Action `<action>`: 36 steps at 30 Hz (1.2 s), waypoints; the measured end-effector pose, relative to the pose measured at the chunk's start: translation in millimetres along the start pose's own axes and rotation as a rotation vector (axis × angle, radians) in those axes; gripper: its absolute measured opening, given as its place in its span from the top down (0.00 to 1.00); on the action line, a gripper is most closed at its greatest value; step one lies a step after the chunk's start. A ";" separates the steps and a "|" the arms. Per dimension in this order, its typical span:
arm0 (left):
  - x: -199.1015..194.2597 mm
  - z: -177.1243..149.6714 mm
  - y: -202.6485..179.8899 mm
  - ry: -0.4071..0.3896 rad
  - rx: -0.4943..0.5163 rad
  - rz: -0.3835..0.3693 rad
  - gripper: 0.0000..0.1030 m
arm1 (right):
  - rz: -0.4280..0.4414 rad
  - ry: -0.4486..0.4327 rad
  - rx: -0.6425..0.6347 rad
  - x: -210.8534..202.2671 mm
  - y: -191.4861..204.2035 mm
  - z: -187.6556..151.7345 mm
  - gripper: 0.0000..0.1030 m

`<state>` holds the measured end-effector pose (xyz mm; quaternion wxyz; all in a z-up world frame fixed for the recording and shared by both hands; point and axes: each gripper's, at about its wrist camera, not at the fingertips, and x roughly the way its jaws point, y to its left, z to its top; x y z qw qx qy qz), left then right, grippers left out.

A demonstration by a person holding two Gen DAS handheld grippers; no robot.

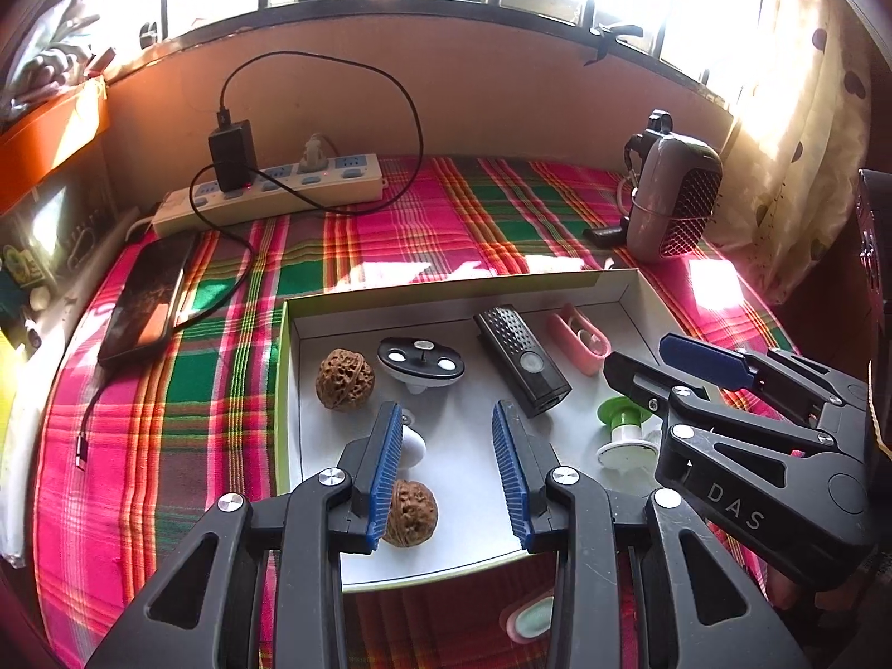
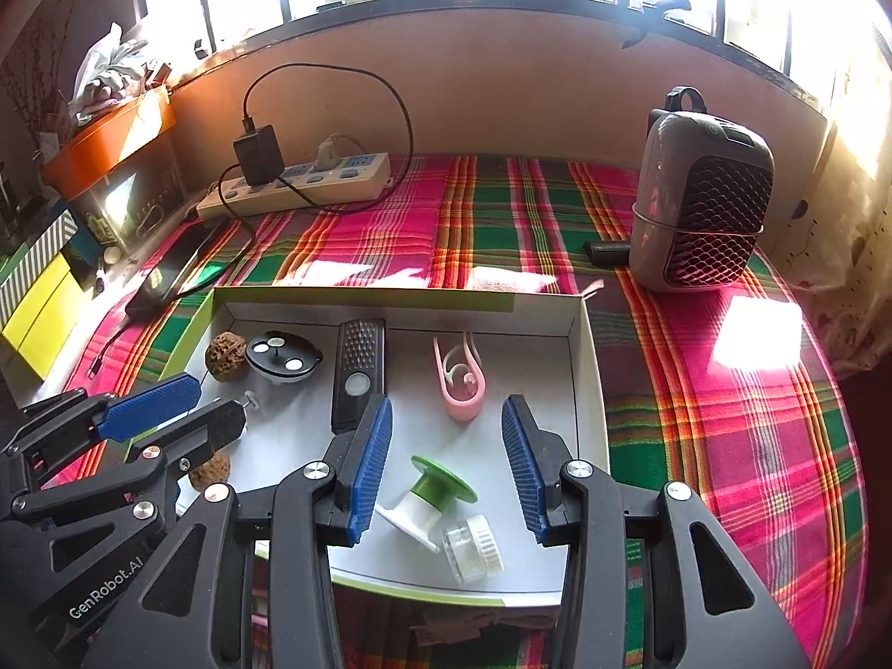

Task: Organize objects
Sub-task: 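Lower the disc with the left tool and open it while the right tool releases the earpiece, then withdraw both open tools from the tray toward the remaining objects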

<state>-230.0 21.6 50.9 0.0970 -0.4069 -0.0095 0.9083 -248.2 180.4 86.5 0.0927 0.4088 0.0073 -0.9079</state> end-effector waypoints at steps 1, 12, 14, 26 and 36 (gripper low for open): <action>-2.0 -1.4 -0.4 -0.001 0.001 0.000 0.69 | 0.001 -0.002 0.004 -2.0 -0.2 -1.3 0.59; -24.1 -19.7 -8.5 -0.033 0.021 0.024 0.69 | -0.002 -0.023 0.018 -23.5 -1.1 -17.5 0.59; -26.3 -23.7 -9.1 -0.030 0.016 0.017 0.69 | -0.001 -0.025 0.020 -26.8 -1.2 -21.2 0.59; -40.9 -50.6 -18.6 -0.042 0.052 0.014 0.69 | -0.028 -0.029 0.038 -42.5 -6.9 -45.1 0.59; -42.7 -66.3 -16.0 -0.021 0.044 -0.026 0.69 | -0.057 -0.011 0.057 -50.0 -15.8 -65.6 0.58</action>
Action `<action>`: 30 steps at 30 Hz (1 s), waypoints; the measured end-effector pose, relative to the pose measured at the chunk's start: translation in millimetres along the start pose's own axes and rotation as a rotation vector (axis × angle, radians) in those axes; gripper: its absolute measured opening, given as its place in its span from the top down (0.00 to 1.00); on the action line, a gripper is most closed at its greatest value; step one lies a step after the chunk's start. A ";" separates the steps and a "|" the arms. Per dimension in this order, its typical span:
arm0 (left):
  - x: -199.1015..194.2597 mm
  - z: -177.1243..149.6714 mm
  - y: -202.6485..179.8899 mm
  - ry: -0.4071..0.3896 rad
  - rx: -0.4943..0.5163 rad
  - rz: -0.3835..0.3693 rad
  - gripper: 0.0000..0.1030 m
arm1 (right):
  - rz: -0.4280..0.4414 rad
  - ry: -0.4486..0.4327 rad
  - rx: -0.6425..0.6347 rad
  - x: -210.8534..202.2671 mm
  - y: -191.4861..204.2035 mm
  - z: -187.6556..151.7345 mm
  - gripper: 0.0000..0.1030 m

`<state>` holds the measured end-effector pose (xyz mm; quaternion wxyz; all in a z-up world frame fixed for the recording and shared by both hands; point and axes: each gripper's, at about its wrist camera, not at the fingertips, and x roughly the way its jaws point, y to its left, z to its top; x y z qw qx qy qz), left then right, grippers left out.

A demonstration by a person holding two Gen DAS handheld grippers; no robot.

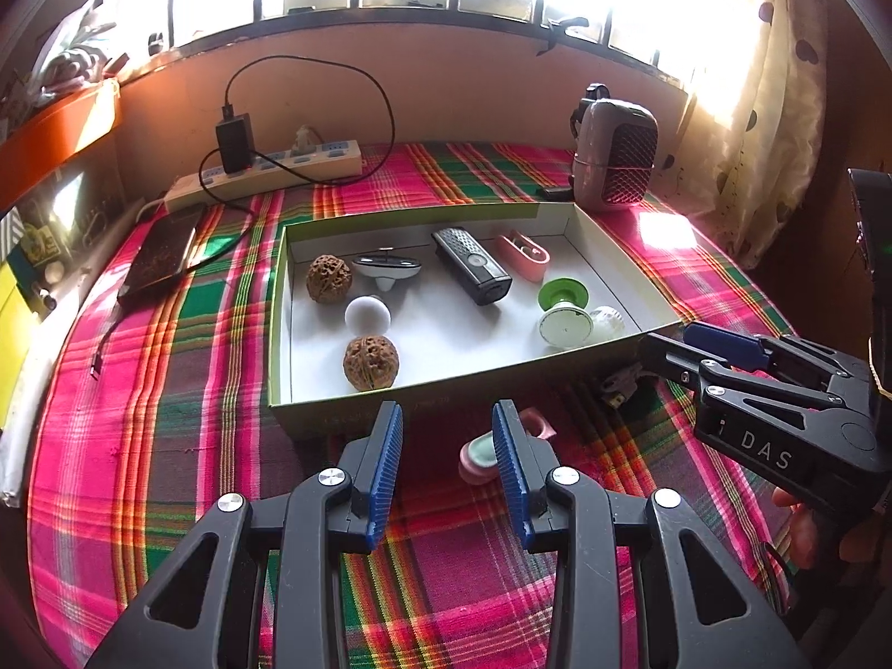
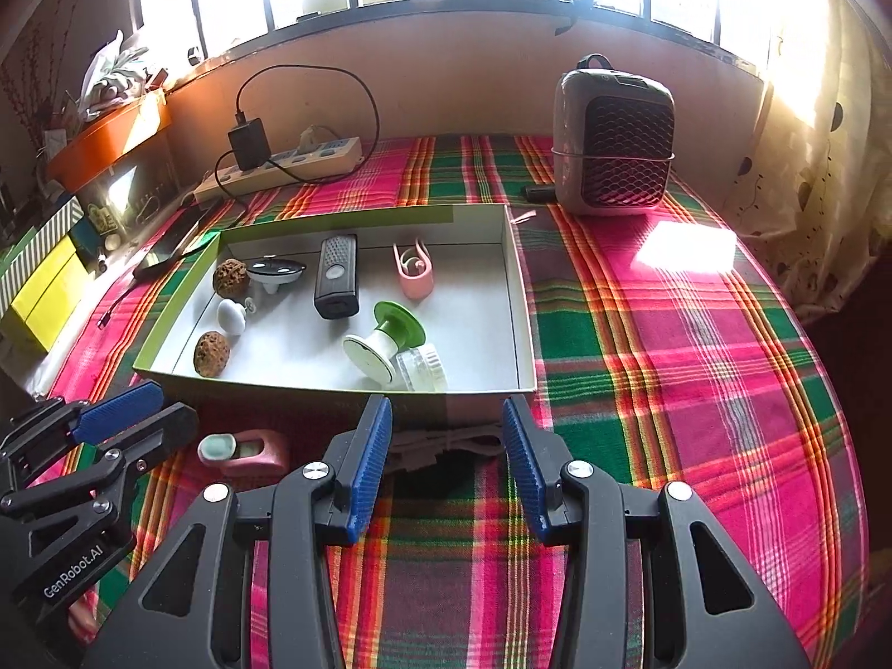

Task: Organize objects
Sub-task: 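Withdraw both open tools from the tray toward the remaining objects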

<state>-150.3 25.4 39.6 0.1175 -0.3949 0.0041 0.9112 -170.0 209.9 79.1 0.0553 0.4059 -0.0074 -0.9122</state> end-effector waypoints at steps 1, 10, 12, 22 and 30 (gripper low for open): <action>-0.3 -1.5 1.3 0.002 -0.004 -0.004 0.69 | -0.003 0.002 0.002 -0.8 -0.6 -2.2 0.58; 0.5 -12.7 14.0 0.021 -0.029 -0.047 0.69 | -0.025 0.025 0.028 -3.2 -5.7 -16.1 0.45; 0.6 -15.4 16.8 0.025 -0.037 -0.055 0.69 | -0.023 0.029 0.038 -1.9 -4.3 -17.3 0.45; -1.8 -21.2 27.4 0.025 -0.067 -0.067 0.69 | -0.056 0.036 0.086 8.8 9.7 -14.5 0.44; -0.9 -22.3 25.5 0.040 -0.057 -0.086 0.69 | -0.113 0.050 0.094 18.5 17.5 -10.3 0.44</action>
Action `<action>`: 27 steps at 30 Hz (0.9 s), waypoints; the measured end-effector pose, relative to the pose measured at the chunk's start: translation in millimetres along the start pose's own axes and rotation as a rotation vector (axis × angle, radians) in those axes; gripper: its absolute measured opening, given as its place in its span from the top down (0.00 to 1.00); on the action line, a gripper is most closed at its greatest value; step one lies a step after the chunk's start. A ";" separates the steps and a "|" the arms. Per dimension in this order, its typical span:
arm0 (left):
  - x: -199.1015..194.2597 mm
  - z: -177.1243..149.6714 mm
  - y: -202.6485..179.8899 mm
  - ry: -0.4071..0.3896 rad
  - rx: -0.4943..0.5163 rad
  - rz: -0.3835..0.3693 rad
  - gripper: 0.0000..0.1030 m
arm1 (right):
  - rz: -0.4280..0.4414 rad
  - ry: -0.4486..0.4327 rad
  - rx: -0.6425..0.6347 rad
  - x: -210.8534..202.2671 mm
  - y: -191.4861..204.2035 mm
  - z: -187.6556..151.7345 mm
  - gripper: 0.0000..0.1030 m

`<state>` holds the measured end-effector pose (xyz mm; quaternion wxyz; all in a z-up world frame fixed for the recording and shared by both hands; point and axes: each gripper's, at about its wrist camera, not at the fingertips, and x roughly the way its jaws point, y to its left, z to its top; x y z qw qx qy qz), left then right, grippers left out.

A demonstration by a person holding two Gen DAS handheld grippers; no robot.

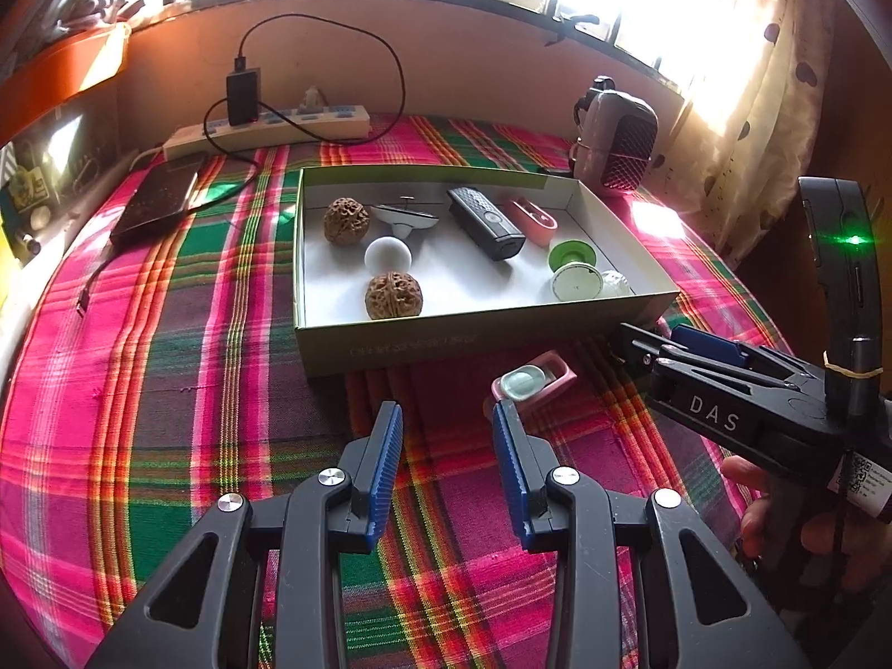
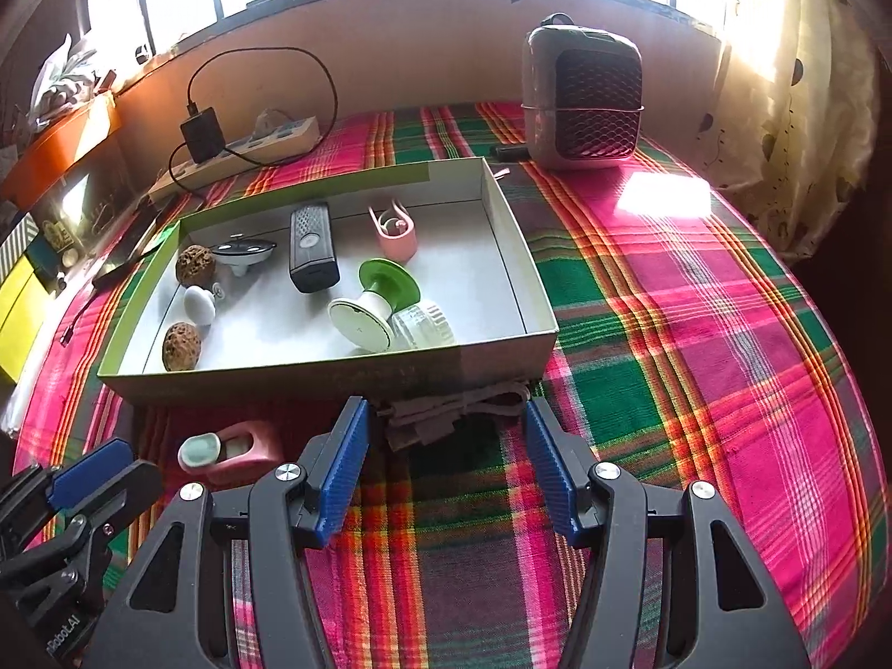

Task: Organize objects
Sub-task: 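Withdraw both open tools from the tray toward the remaining objects, then grasp the pink case with teal insert with the left tool while the right tool grasps the white USB cable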

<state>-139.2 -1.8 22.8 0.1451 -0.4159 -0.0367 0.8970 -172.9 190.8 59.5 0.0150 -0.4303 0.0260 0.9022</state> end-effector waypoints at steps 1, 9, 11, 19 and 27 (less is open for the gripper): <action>0.2 0.2 0.2 -0.001 0.000 -0.001 0.69 | -0.011 0.010 -0.003 1.7 0.4 -0.6 0.44; 2.5 -0.8 -1.9 0.007 0.006 -0.019 0.69 | -0.061 0.014 0.063 -6.9 -21.8 -5.7 0.44; 2.1 -0.7 -2.3 0.007 0.008 -0.022 0.69 | -0.081 0.018 0.076 -9.5 -28.9 -8.5 0.44; 3.7 -1.0 -5.2 0.014 0.018 -0.025 0.69 | -0.136 0.035 0.111 -18.5 -52.1 -23.6 0.44; 4.9 -0.7 -6.2 0.021 0.022 -0.018 0.69 | -0.036 -0.027 0.109 -17.8 -37.9 -8.0 0.44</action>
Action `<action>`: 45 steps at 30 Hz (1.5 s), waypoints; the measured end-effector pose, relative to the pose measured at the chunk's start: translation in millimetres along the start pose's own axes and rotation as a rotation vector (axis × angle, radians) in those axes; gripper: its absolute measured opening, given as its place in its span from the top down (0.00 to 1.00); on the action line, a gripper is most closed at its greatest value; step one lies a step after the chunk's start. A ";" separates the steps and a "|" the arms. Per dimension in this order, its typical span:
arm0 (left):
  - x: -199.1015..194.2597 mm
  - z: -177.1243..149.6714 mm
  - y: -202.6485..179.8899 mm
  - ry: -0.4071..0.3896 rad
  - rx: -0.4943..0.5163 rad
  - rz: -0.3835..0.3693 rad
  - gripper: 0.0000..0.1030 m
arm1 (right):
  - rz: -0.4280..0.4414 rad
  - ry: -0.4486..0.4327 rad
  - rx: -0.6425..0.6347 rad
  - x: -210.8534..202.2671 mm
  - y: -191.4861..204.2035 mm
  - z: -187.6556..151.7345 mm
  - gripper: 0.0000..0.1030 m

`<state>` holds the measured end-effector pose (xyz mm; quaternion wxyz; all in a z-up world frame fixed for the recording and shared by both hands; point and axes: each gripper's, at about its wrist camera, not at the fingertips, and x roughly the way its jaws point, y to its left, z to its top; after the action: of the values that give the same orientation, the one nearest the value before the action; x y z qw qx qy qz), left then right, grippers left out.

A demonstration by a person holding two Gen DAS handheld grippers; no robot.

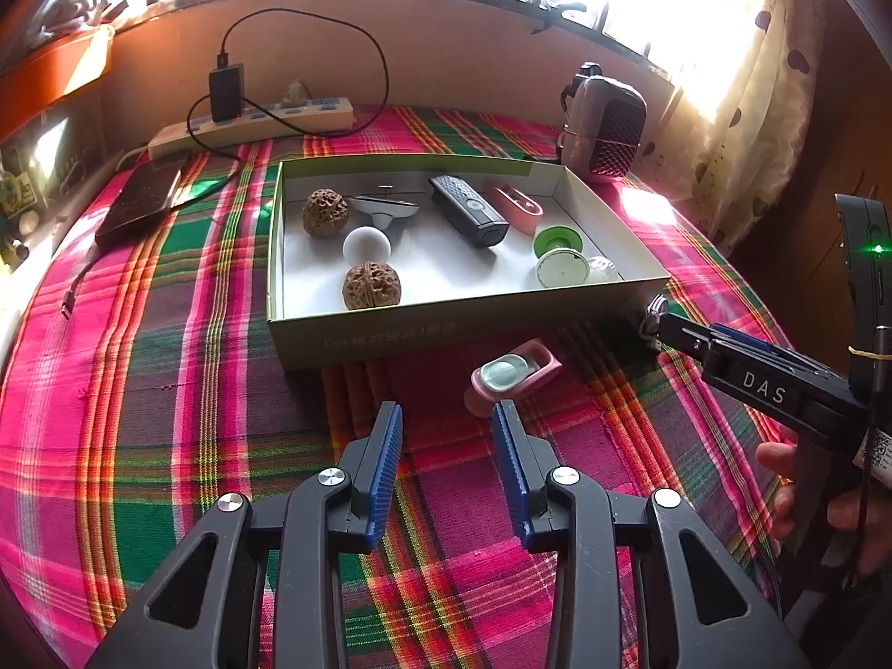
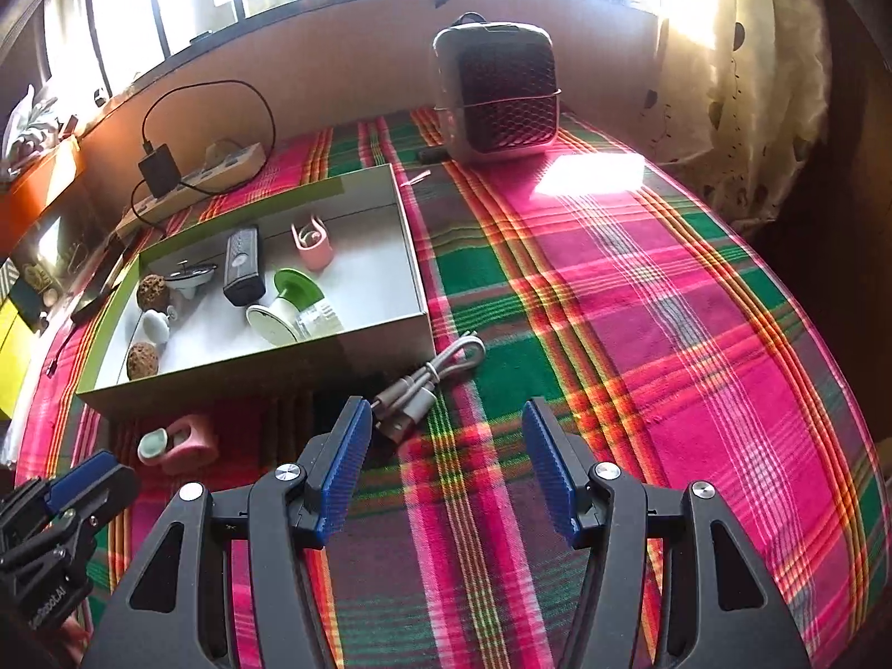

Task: Organize objects
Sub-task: 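Grasp the pink case with teal insert with the left tool while the right tool grasps the white USB cable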

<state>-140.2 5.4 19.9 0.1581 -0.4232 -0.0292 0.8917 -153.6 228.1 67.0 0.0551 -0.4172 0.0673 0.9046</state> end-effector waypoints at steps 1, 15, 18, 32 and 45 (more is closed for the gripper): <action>-0.4 0.2 0.2 -0.001 -0.001 0.001 0.69 | 0.000 -0.004 -0.005 2.3 3.9 2.4 0.44; 2.1 2.3 -2.1 0.007 0.006 -0.003 0.69 | -0.111 0.040 -0.040 18.1 -1.6 5.9 0.44; 4.3 3.3 -3.8 0.011 0.014 -0.006 0.69 | -0.130 0.043 -0.040 15.4 -10.0 3.2 0.44; 14.3 12.5 -17.8 0.025 0.108 -0.036 0.65 | -0.038 0.038 -0.109 21.2 -15.5 4.2 0.44; 28.7 21.1 -32.1 0.043 0.174 -0.035 0.65 | 0.020 0.039 -0.155 26.6 -17.5 8.4 0.44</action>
<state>-165.0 46.4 17.9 0.2108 -0.4262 0.0445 0.8786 -174.4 248.0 50.8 0.0122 -0.4369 0.0021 0.8994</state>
